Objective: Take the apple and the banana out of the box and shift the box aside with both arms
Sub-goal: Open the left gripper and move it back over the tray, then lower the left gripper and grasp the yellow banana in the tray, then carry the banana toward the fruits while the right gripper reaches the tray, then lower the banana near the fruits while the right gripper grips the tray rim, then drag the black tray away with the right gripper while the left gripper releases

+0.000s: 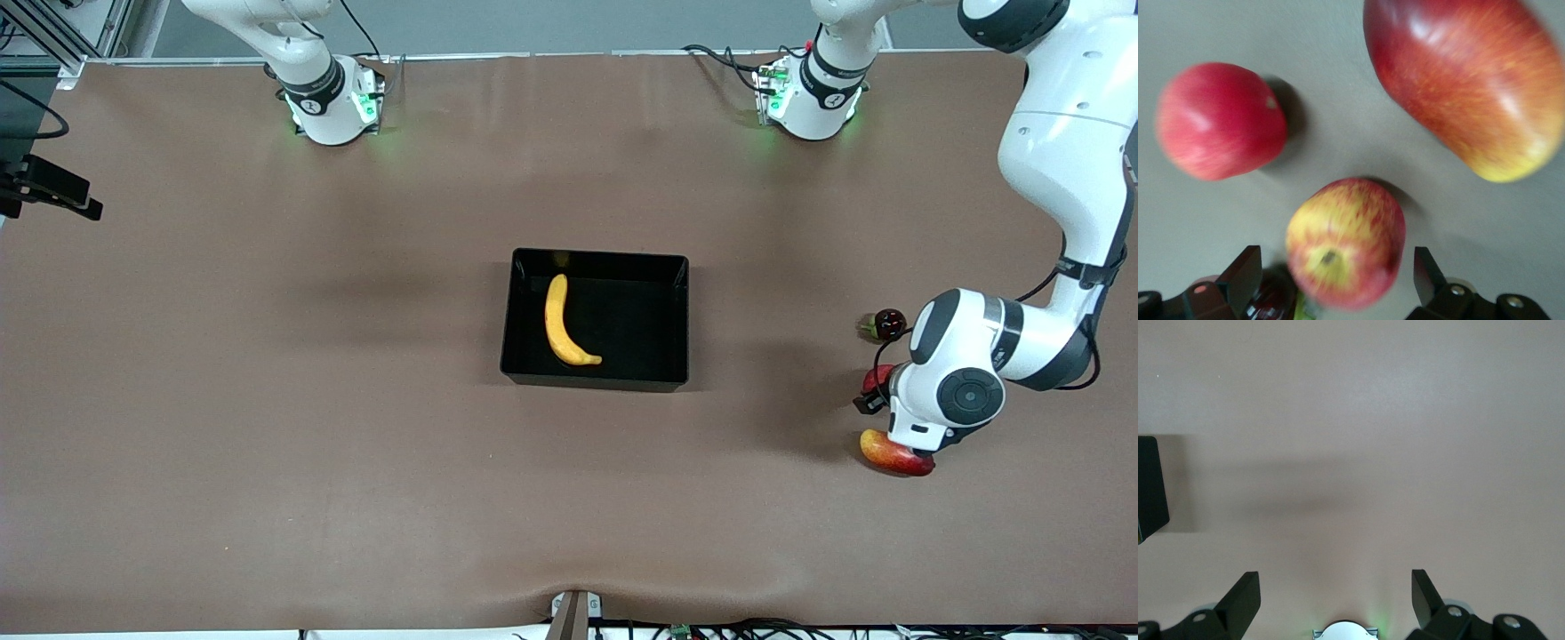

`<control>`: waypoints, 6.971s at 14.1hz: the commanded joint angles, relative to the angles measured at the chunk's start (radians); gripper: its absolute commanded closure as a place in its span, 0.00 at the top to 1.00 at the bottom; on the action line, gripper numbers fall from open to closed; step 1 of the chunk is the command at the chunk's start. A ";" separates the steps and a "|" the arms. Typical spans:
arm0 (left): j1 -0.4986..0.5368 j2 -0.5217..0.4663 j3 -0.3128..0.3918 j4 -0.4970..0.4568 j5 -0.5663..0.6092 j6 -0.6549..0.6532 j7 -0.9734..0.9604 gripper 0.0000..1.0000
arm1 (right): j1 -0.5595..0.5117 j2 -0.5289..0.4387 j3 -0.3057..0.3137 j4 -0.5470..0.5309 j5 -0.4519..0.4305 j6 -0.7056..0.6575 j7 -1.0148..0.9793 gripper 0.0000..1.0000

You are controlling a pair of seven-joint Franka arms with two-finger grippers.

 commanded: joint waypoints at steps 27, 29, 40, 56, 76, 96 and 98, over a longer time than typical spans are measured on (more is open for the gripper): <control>-0.831 0.197 0.060 0.138 -0.161 0.493 -0.300 1.00 | -0.022 0.002 0.009 0.000 0.014 -0.001 -0.011 1.00; -0.858 0.212 0.088 0.138 -0.160 0.509 -0.302 1.00 | -0.022 0.002 0.009 0.000 0.014 -0.001 -0.011 1.00; -0.879 0.036 0.139 0.142 -0.161 0.368 -0.286 0.00 | -0.026 0.014 0.009 -0.003 0.012 -0.001 -0.012 1.00; -0.416 -0.387 0.128 0.132 -0.377 0.009 0.017 0.00 | 0.171 0.235 0.021 -0.095 0.224 0.141 0.140 1.00; -0.206 -0.288 0.134 -0.372 -0.166 0.468 0.365 0.00 | 0.684 0.551 0.009 -0.272 0.092 0.873 0.657 0.27; -0.146 -0.192 0.129 -0.420 -0.169 0.587 0.662 1.00 | 0.227 0.376 0.009 -0.195 0.219 0.436 0.407 0.00; -0.144 -0.250 0.128 -0.380 -0.181 0.552 0.645 1.00 | 0.115 0.379 0.007 -0.195 0.213 0.405 0.210 0.00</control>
